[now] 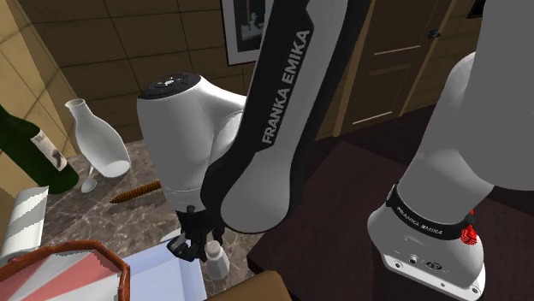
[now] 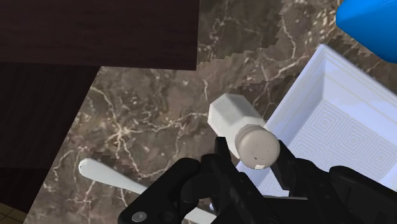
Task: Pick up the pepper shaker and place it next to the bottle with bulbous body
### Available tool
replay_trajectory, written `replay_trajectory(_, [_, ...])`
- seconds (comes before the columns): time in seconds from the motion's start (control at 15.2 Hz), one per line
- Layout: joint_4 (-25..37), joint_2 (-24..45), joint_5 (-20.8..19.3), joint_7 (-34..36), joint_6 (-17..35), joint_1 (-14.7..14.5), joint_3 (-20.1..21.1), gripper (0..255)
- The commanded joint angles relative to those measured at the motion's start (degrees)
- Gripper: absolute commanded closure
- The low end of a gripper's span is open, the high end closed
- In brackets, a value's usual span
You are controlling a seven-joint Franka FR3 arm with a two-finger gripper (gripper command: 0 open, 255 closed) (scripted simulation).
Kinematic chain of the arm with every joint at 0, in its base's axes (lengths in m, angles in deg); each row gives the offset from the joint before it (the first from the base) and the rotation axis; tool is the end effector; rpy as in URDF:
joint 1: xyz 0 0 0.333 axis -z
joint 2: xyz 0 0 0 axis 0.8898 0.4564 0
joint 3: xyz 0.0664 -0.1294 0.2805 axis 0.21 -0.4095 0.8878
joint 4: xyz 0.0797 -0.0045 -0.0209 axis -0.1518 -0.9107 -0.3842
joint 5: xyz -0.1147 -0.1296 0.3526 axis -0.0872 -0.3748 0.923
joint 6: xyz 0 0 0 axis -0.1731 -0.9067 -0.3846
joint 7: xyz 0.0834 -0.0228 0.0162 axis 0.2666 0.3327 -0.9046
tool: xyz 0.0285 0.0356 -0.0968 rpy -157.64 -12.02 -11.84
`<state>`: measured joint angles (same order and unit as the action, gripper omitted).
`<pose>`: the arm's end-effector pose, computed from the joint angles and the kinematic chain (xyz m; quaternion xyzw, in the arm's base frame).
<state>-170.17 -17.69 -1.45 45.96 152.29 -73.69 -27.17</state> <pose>0.3132 0.2805 0.1922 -0.9993 -0.0009 0.0113 0.0356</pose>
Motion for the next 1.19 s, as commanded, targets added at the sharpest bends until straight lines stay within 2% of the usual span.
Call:
replay_trajectory(0.0, [-0.07, -1.75, 2.33, -1.5, -1.5, 0.88, 1.46, 255])
replay_trajectory(0.26, [-0.22, -6.13, 7.88, -5.28, -5.19, 2.08, 3.78, 255])
replay_trajectory(0.53, [-0.07, -10.45, 12.48, -8.36, -9.14, 2.09, 4.57, 255])
replay_trajectory(1.12, [1.17, -19.14, 18.4, -12.26, -18.35, 0.83, 3.72, 255])
